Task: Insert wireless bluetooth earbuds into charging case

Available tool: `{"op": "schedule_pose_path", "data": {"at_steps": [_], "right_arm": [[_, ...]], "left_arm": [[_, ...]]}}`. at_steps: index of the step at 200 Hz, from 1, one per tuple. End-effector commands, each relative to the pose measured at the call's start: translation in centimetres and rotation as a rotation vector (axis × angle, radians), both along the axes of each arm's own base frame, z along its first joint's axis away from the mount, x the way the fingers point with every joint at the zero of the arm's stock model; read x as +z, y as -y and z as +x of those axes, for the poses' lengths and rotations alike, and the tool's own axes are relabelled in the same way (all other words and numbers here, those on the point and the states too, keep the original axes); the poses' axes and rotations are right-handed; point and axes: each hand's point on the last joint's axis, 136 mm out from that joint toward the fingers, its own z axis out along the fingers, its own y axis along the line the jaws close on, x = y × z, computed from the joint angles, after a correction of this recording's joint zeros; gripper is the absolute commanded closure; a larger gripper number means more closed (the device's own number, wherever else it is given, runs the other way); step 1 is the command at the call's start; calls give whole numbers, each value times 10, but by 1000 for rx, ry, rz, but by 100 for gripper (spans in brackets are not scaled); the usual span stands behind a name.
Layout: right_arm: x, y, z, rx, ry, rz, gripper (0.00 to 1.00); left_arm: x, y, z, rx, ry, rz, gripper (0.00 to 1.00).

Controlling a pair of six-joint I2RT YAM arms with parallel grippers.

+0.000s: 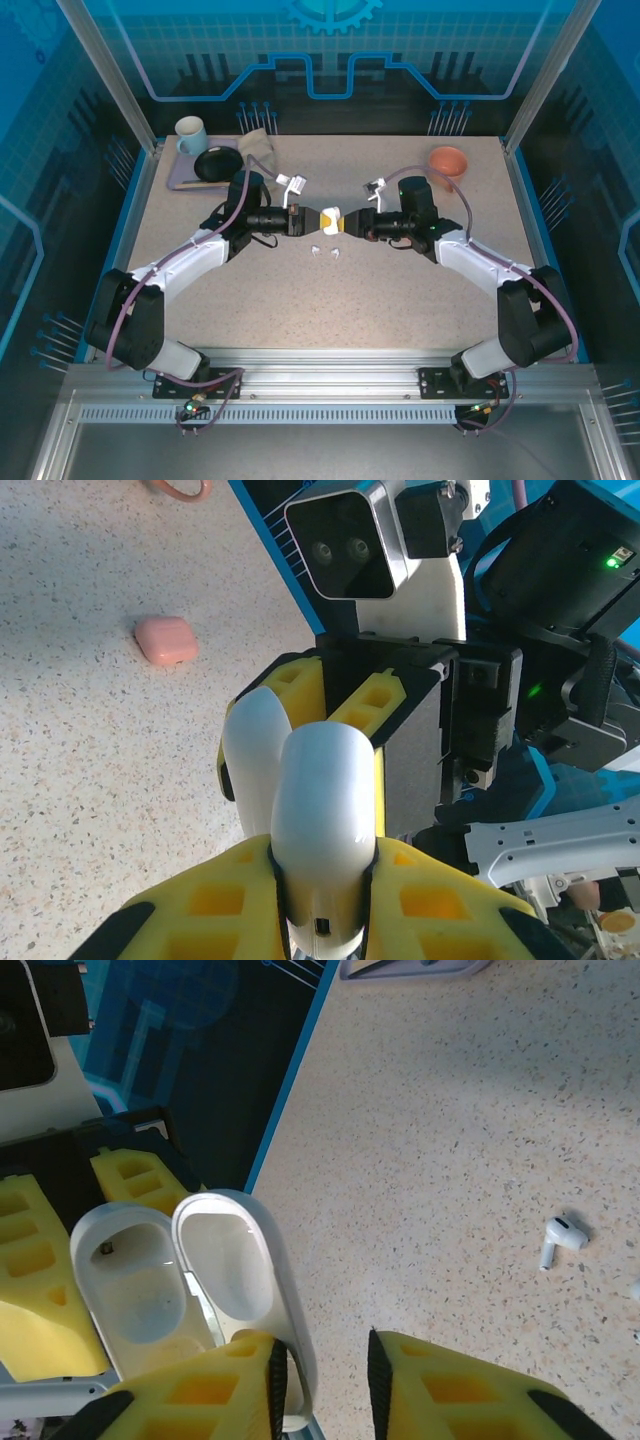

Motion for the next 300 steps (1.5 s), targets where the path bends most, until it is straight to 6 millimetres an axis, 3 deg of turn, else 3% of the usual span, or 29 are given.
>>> {"op": "schedule_pose_path", "data": {"at_steps": [1,87,107,124,146,159,193,223,249,300], "right_arm": [[17,-11,3,35,50,36,74],[20,-11,5,46,56,25,100],[19,-9,6,39,55,18,100],[18,-6,7,27,54,4,100],[17,1,12,4,54,-40,100],[17,6,14,-3,62,-83,100],[15,20,20,10,97,-259,100],[16,32,28,52,193,-460,100],[22,34,34,117,312,-610,100],[16,12,29,305,482,-797,100]], "left_arm": [[12,6,-2,-52,23,-39,89],[8,8,4,-45,10,-34,85],[7,8,5,-42,6,-28,82],[6,7,6,-34,5,-19,69],[4,4,9,-9,9,3,38],[5,2,11,7,19,19,24],[16,-14,17,51,52,69,2],[23,-31,13,48,111,193,1],[15,-39,3,-5,118,314,1],[-10,-47,-12,-102,68,422,1]]}}
